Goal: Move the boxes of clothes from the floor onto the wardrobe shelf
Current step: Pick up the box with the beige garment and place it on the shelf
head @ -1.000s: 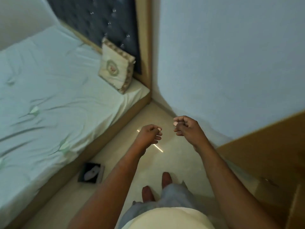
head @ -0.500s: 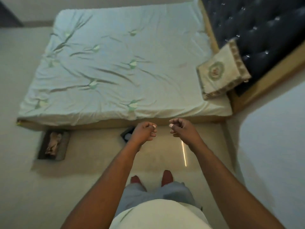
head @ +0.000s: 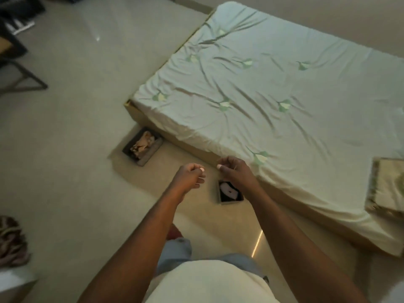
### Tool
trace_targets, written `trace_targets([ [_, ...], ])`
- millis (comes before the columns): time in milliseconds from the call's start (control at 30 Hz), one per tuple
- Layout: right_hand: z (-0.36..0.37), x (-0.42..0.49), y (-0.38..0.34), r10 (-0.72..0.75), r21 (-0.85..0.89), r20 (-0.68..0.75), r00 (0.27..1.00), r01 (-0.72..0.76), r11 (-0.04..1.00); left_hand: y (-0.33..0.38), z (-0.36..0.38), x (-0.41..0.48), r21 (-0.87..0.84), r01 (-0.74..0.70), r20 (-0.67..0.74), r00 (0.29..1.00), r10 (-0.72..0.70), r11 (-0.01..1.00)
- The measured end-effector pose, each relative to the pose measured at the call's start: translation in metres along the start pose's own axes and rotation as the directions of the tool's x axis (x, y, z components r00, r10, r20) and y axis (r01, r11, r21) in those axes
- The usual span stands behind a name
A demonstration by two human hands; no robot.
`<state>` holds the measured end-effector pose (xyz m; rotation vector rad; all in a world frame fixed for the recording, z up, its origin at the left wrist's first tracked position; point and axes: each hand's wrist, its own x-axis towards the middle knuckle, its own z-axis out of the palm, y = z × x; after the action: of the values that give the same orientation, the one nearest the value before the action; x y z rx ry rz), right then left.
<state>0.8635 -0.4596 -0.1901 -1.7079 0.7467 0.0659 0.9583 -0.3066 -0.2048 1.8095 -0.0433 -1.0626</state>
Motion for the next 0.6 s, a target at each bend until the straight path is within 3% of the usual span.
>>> trace_targets([
  [300, 0.152, 0.110, -0.085, 0.017, -0.030, 0.232, 0.973, -0.010, 0.999, 0.008, -0.211, 0.063, -0.088, 0.087, -0.226, 0.969, -0.105, 0.992],
  [600, 0.230, 0.280, -0.108, 0.150, -0.072, 0.212, 0.966, -0.138, 0.988, 0.028, -0.334, 0.194, -0.072, 0.150, -0.270, 0.949, -0.164, 0.986],
])
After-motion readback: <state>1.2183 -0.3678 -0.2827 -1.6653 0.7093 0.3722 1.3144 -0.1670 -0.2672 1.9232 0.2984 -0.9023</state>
